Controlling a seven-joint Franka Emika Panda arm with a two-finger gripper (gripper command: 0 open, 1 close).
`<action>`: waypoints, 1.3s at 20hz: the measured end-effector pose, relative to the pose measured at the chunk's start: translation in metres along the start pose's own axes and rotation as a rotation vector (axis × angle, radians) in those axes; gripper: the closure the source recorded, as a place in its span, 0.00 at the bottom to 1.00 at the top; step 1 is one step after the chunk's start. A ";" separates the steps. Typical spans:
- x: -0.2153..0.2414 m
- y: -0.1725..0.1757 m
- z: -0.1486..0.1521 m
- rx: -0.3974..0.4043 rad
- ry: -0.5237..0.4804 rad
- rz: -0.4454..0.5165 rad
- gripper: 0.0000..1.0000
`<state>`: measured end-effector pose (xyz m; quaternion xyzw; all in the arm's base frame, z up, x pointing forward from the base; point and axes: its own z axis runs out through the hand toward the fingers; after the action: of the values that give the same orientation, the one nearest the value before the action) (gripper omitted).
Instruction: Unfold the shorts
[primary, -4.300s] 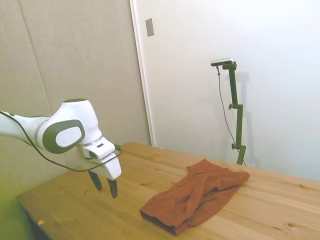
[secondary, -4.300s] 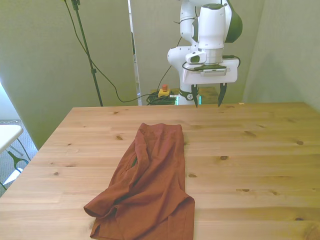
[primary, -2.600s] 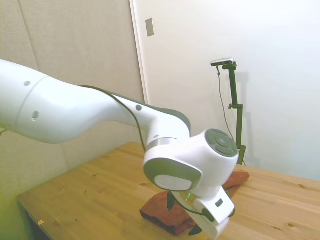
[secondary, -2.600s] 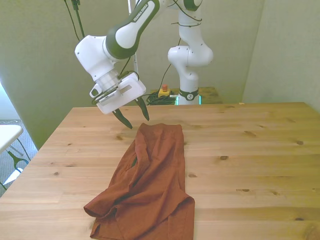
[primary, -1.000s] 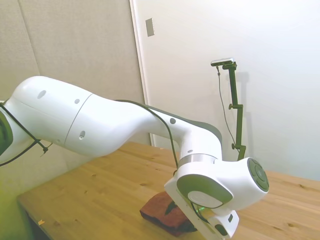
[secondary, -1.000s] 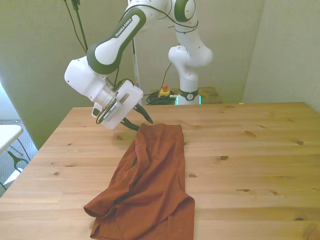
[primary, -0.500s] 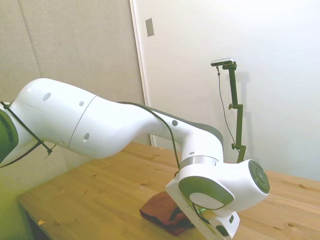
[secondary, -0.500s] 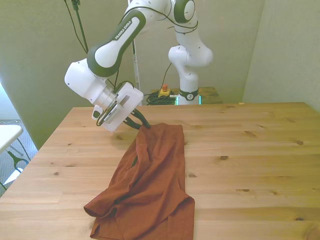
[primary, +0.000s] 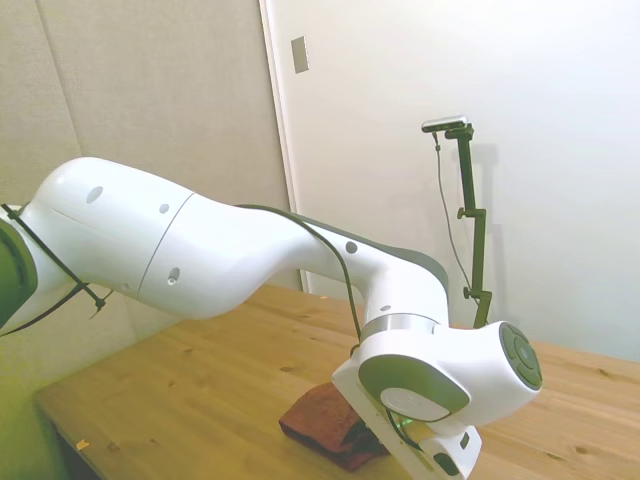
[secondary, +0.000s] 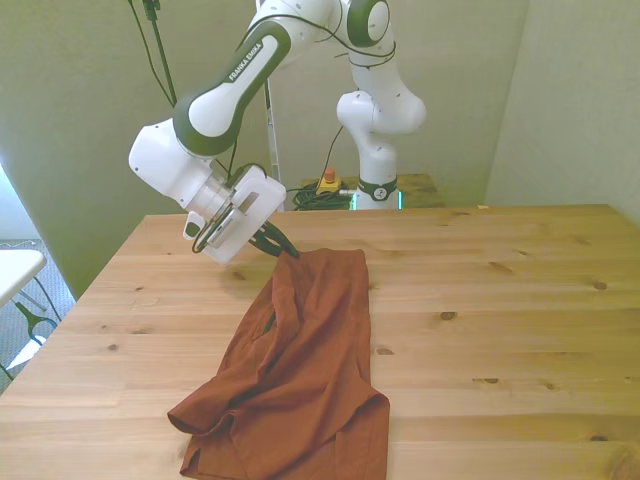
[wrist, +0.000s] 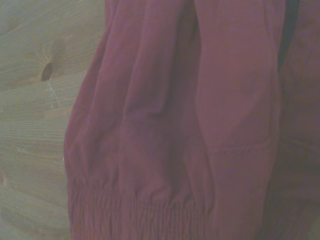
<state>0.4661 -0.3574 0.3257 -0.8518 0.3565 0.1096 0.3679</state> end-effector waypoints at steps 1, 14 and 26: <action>-0.001 -0.002 -0.002 0.001 0.004 -0.004 1.00; -0.055 -0.048 0.000 -0.031 -0.008 -0.097 1.00; -0.077 -0.060 -0.006 -0.070 0.015 -0.131 1.00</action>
<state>0.4508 -0.2928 0.3979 -0.8864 0.2985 0.0914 0.3418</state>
